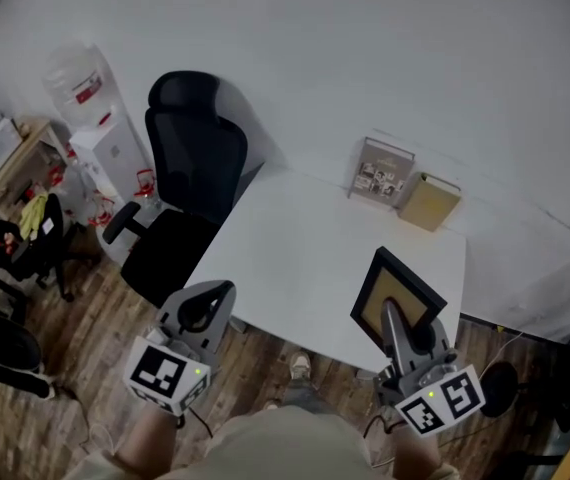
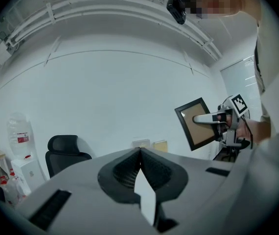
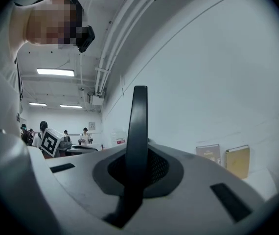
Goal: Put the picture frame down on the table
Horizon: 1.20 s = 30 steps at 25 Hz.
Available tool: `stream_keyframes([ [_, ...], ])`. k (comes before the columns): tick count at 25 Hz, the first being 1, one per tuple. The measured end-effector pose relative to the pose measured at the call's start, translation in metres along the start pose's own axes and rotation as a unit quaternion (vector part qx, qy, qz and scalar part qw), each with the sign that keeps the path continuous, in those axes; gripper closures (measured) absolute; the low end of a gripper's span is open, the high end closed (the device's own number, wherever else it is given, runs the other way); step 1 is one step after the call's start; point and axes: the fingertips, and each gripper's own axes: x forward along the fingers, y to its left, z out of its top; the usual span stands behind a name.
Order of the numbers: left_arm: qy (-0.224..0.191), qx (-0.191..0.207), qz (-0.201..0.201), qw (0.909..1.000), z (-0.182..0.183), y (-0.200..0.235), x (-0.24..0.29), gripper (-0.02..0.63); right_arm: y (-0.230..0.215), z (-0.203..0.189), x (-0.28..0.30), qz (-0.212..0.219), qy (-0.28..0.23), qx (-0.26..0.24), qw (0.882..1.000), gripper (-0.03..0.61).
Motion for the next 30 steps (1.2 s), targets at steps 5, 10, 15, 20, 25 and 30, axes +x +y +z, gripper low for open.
stream_keyframes([
  [5,0.014,-0.002,0.005,0.9999,0.000,0.023,0.052,0.592,-0.039,-0.006,0.045,0.014,0.017,0.001,1.000,0.548],
  [10,0.002,0.000,-0.008,1.0000,0.000,0.034,0.102,0.592,-0.085,-0.018,0.084,0.012,0.036,0.012,0.999,0.548],
  [15,0.023,-0.011,-0.007,0.9997,-0.004,0.045,0.151,0.592,-0.131,-0.030,0.118,0.015,0.049,0.041,0.998,0.548],
  [20,0.046,-0.003,-0.009,0.9989,-0.018,0.051,0.189,0.592,-0.165,-0.043,0.140,0.012,0.057,0.039,0.998,0.548],
  [25,0.061,-0.005,-0.013,0.9980,-0.026,0.051,0.207,0.592,-0.178,-0.057,0.149,0.013,0.069,0.055,0.996,0.548],
  [30,0.062,-0.003,-0.023,0.9978,-0.013,0.053,0.219,0.592,-0.180,-0.059,0.158,0.010,0.075,0.067,0.995,0.548],
])
